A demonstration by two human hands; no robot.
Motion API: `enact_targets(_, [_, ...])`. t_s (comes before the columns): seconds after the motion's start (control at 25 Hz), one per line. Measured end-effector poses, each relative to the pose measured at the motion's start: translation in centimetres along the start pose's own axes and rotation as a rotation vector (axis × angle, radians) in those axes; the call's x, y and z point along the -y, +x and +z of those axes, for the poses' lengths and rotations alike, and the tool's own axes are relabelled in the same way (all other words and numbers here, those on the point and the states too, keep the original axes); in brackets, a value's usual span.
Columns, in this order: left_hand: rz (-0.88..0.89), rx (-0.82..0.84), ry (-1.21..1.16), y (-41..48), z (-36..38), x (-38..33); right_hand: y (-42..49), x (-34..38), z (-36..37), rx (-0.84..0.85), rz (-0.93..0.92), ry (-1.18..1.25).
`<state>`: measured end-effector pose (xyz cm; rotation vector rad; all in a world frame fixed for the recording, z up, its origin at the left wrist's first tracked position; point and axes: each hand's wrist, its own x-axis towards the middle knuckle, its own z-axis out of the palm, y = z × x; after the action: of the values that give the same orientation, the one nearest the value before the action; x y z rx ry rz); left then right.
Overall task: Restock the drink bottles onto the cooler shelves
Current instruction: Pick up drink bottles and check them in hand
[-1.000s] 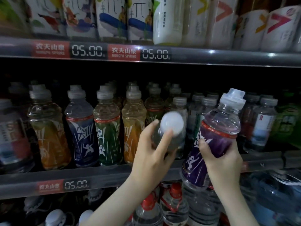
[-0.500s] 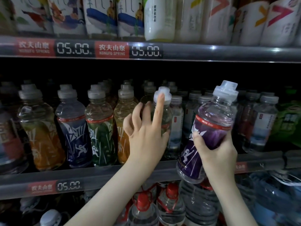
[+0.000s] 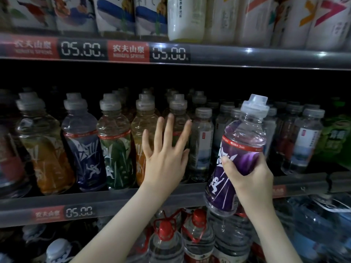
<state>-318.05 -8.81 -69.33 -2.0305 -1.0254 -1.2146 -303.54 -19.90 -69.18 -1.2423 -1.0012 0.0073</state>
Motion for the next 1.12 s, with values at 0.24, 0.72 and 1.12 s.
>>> enact_targets(0.24, [-0.129,-0.054,0.006,-4.2,-4.5,8.9,-2.9,3.9,6.7,0.216,-0.030,0.159])
enact_targets(0.72, [-0.382,0.069,0.124,-11.0,-13.0,28.5,-11.6,10.0,21.6,0.437,-0.015,0.251])
enact_targets(1.12, [-0.664,0.089,-0.090,-9.0,-11.0,30.4,-13.6,12.5,26.4,0.342,-0.048,0.217])
